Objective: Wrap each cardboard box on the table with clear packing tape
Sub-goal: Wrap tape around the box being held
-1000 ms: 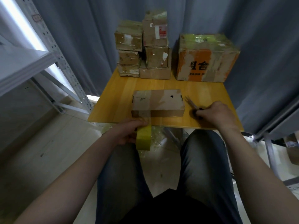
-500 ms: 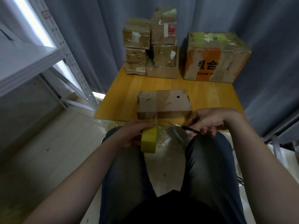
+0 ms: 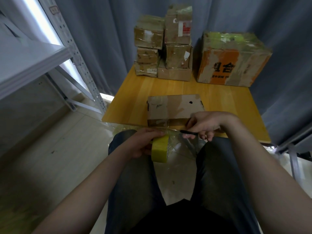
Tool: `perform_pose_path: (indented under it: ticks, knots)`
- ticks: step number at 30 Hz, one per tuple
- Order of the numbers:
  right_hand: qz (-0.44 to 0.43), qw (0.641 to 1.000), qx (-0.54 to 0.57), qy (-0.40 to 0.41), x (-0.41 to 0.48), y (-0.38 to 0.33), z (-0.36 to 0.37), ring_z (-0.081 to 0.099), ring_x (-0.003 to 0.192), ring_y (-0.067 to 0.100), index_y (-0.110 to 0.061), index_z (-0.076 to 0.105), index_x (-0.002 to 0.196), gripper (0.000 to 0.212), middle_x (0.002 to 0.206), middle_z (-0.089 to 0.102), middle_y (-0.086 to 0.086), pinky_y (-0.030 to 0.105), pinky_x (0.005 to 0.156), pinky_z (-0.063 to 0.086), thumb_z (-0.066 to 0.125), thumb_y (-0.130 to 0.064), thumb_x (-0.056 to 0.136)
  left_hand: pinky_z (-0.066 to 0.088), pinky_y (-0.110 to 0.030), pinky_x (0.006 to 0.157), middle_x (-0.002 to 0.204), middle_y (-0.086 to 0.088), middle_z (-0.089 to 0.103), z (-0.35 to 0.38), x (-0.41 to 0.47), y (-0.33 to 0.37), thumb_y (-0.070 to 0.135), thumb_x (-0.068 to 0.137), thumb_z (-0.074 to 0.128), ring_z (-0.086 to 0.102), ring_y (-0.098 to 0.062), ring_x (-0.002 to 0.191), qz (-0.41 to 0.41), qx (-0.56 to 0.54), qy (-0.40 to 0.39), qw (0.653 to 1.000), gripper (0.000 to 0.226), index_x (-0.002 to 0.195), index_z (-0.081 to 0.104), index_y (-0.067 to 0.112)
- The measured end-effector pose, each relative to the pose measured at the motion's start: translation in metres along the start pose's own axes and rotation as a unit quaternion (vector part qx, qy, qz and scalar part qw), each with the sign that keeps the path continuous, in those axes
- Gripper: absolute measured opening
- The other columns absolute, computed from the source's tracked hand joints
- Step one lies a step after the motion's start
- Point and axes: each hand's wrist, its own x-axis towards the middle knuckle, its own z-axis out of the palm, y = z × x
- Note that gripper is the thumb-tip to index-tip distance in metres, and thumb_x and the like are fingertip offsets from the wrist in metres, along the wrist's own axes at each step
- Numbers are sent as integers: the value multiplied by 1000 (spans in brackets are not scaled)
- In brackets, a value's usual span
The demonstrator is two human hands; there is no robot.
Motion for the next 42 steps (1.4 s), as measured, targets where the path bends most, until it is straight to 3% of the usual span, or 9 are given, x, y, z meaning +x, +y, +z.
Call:
perform_pose_path:
  ticks: [10,14,19,25,28,31,35,39,42]
  knots:
    - [-48,996,19,74,-3,4,5,53,45,12,-4,79,99,31,71,69,11,29,49,58,87,-27,78,55,-54,94,127,-20,66,0,3,-4,30,94,71,65,-38,115,4,21,11,1000,29,119,68,16]
    - [28,999,3,18,-12,-7,11,61,63,15,-2,75,111,44,75,63,8,41,71,66,86,-31,80,57,-49,90,115,-11,70,0,4,-3,28,92,74,67,-31,107,16,66,30,997,17,109,72,24]
    - [47,997,-14,-53,-35,-18,16,59,78,17,-14,63,124,43,85,59,3,38,64,64,80,-30,87,55,-53,95,113,-14,73,-1,7,-6,30,85,81,67,-36,110,51,204,76,975,14,97,78,23]
    - [-100,982,142,-80,-47,31,-4,56,77,19,-2,59,126,76,101,55,21,26,51,59,94,-40,71,56,-44,97,118,4,67,7,0,7,30,91,74,63,-18,111,72,285,-31,955,16,107,76,30]
    - [-195,939,256,-122,-59,49,-11,59,71,10,6,50,131,84,96,65,8,20,50,56,92,-40,74,54,-49,102,119,5,67,15,-9,20,29,92,74,63,-17,113,90,291,-97,948,15,106,76,34]
    - [-174,931,315,58,-65,50,-15,61,61,8,-2,60,121,85,82,64,3,19,45,52,95,-54,62,53,-43,98,124,5,63,20,-20,41,30,86,68,59,-22,117,120,237,-121,956,18,100,77,37]
    - [35,882,139,448,-42,61,-21,60,79,19,-16,68,101,44,91,65,6,41,67,54,82,-53,82,59,-33,68,93,-2,76,16,-29,79,11,99,53,71,-22,84,159,47,-45,985,25,103,74,24]
    - [130,891,62,430,-18,78,-21,60,90,27,-12,65,107,47,116,63,14,37,70,47,77,-52,87,59,-38,68,82,-6,76,-5,-25,116,13,102,49,70,-23,66,215,-37,78,973,22,113,68,11]
    - [105,869,8,483,-11,71,-19,61,84,27,-11,71,101,34,106,67,13,36,68,47,65,-44,98,58,-45,74,90,-11,77,-23,-15,127,15,103,51,72,-27,68,232,-19,150,961,30,130,51,4]
